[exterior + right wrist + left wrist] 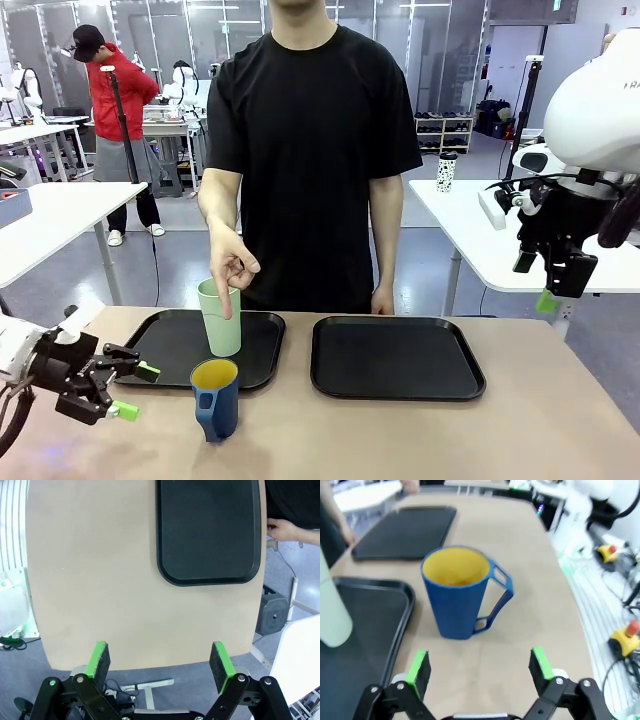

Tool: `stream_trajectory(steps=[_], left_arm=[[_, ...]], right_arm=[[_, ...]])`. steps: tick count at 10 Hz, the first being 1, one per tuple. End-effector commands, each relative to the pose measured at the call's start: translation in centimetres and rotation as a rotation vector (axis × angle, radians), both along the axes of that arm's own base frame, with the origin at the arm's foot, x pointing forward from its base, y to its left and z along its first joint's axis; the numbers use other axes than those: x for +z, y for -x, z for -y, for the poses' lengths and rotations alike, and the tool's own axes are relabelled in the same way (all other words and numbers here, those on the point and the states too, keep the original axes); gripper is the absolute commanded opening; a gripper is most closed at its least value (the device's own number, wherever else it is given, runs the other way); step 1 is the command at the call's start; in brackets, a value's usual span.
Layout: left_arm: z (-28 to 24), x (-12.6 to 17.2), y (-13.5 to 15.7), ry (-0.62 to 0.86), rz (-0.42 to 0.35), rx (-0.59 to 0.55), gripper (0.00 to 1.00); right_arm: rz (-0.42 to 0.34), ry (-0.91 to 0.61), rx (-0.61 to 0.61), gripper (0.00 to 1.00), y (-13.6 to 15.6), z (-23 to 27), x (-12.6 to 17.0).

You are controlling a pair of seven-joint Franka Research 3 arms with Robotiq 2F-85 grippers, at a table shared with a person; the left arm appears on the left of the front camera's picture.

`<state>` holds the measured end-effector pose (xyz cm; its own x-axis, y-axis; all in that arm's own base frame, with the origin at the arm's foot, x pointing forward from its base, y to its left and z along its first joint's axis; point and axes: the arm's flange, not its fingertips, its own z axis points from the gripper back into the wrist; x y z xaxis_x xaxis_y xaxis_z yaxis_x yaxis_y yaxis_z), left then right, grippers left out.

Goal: Sort and store the cups by type.
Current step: Pick up the Handle plastic cup and place it into the empty Flat Tray.

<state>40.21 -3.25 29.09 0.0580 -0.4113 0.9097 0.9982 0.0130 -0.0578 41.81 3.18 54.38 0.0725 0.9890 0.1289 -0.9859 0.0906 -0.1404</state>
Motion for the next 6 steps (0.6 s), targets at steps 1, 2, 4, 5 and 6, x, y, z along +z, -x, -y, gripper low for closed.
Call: stream_trajectory(steps=[1, 2, 4, 5, 6], left_arm=[[-0.73, -1.18, -1.12, 0.117, 0.035, -0.030, 1.00], [-0.46, -1.44, -1.13, 0.140, 0.022, -0.058, 1.00], [0.08, -2.00, -1.11, 0.153, 0.036, -0.036, 1.00], [-0.15, -1.83, -1.26, 0.112, 0.046, 0.031, 1.00], [-0.26, -1.66, -0.56, 0.124, 0.011, -0.051, 1.00]], right_arm=[[-0.002, 0.011, -0.017, 1.00, 0.10, -0.03, 0.02], [-0.002, 0.011, -0.017, 1.00, 0.10, -0.03, 0.02], [-0.002, 0.011, -0.017, 1.00, 0.10, -0.03, 0.02], [-0.002, 0.011, -0.017, 1.00, 0.10, -0.03, 0.02], [-0.002, 0.011, -0.017, 1.00, 0.10, -0.03, 0.02]])
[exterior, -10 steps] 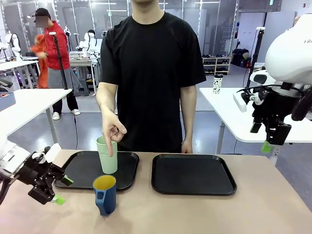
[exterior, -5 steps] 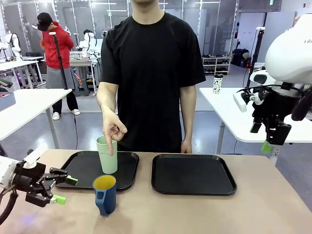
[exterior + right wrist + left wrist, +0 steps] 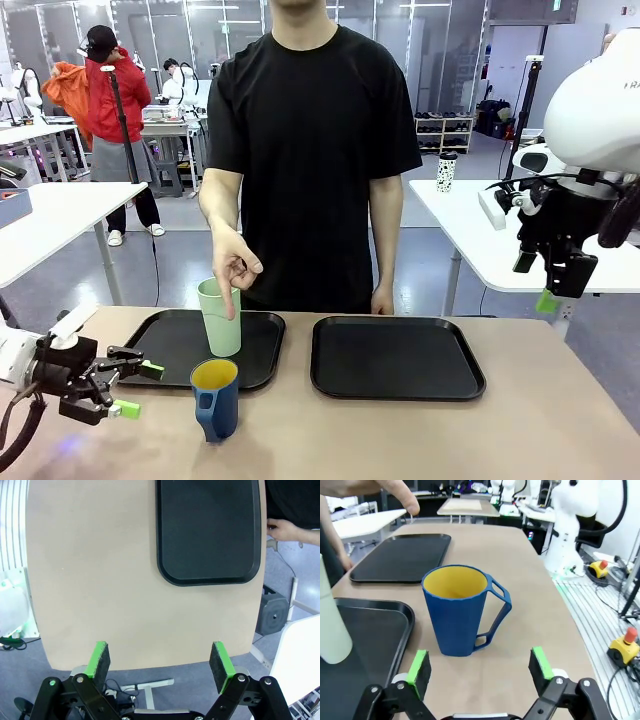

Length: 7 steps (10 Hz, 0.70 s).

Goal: Sort and store the cups by type.
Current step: Pick up the Handle plastic cup and place it into the empty Flat Tray.

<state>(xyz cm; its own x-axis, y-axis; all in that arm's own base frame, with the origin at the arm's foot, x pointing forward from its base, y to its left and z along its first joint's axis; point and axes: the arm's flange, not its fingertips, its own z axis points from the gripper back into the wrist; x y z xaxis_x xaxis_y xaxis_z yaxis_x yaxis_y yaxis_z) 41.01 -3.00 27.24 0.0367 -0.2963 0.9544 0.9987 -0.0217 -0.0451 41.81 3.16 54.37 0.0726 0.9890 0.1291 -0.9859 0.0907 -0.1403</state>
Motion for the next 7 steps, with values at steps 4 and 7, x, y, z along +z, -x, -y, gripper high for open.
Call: stream_trajectory(steps=[4, 7], left_arm=[[0.1, 0.0, 0.0, 0.000, -0.001, -0.007, 1.00], [2.6, -1.9, -0.8, -0.014, 0.014, -0.002, 1.00]], right_arm=[[-0.002, 0.011, -0.016, 1.00, 0.1, 0.0, 0.0], [-0.002, 0.011, -0.016, 1.00, 0.1, 0.0, 0.0]])
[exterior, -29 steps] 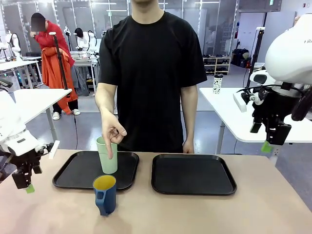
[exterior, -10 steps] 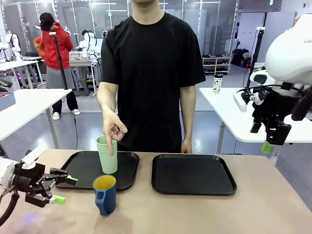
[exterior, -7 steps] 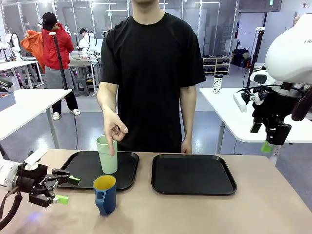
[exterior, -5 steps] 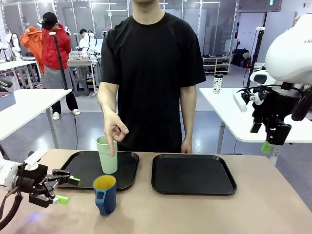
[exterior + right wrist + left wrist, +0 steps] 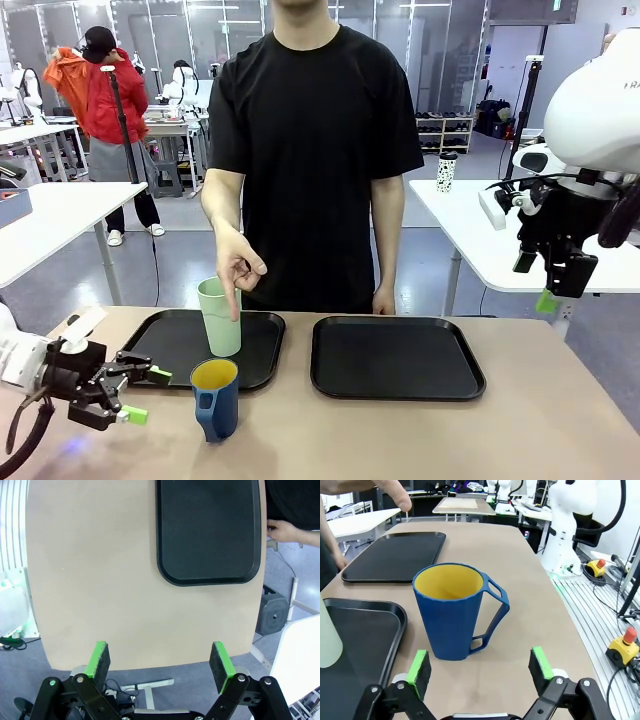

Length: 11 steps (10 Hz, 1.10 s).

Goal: Sort and store the cups by type.
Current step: Pick up the Handle plastic cup and place it into the empty Flat Tray.

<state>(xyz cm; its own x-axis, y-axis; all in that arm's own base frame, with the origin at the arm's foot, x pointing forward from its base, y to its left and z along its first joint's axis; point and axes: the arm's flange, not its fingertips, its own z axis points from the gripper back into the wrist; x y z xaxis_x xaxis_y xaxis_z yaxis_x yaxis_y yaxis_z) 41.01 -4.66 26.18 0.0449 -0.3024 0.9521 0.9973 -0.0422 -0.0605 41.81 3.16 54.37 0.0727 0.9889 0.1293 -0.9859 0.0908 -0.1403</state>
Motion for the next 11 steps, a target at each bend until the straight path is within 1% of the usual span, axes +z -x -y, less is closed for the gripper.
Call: stream_trajectory(steps=[1, 4, 11], left_arm=[[1.5, -1.2, -0.8, 0.011, 0.020, 0.017, 1.00], [3.5, -2.3, -1.1, 0.007, 0.069, 0.067, 1.00], [6.3, -4.0, -1.8, 0.058, 0.093, 0.092, 1.00]], right_arm=[[-0.002, 0.011, -0.016, 1.00, 0.1, -0.1, 0.0], [-0.002, 0.011, -0.016, 1.00, 0.1, -0.1, 0.0], [-0.002, 0.011, -0.016, 1.00, 0.1, -0.1, 0.0]])
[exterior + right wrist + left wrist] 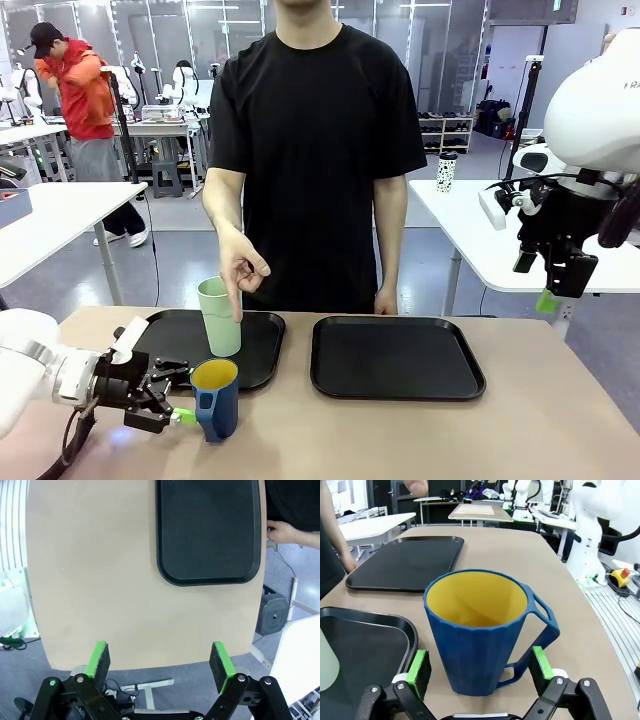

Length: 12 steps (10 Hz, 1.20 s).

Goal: Sort and store the cups by type.
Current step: Pick up the Handle plastic cup and place it into the empty Flat Tray.

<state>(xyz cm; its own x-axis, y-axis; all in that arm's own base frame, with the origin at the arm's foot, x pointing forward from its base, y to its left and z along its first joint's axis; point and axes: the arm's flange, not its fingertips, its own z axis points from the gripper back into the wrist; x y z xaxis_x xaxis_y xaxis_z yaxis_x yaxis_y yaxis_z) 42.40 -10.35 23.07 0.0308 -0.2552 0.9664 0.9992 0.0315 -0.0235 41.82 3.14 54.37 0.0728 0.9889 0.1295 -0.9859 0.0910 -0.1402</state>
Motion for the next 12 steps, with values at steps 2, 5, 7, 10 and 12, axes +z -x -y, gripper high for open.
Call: stream_trajectory(steps=[2, 5, 7, 10, 12], left_arm=[[1.0, -1.0, -0.4, 0.022, 0.057, 0.013, 1.00], [1.6, -1.3, -0.5, 0.027, 0.063, 0.024, 1.00], [2.5, -1.7, -0.6, 0.033, 0.051, 0.014, 1.00], [3.8, -2.2, -0.7, 0.037, 0.045, -0.003, 1.00], [4.2, -2.4, -1.0, 0.052, 0.051, -0.014, 1.00]], right_arm=[[-0.002, 0.011, -0.016, 1.00, 0.1, -0.1, 0.0], [-0.002, 0.011, -0.016, 1.00, 0.1, -0.1, 0.0], [-0.002, 0.011, -0.016, 1.00, 0.1, -0.1, 0.0], [-0.002, 0.011, -0.016, 1.00, 0.1, -0.1, 0.0], [-0.002, 0.011, -0.016, 1.00, 0.1, -0.1, 0.0]])
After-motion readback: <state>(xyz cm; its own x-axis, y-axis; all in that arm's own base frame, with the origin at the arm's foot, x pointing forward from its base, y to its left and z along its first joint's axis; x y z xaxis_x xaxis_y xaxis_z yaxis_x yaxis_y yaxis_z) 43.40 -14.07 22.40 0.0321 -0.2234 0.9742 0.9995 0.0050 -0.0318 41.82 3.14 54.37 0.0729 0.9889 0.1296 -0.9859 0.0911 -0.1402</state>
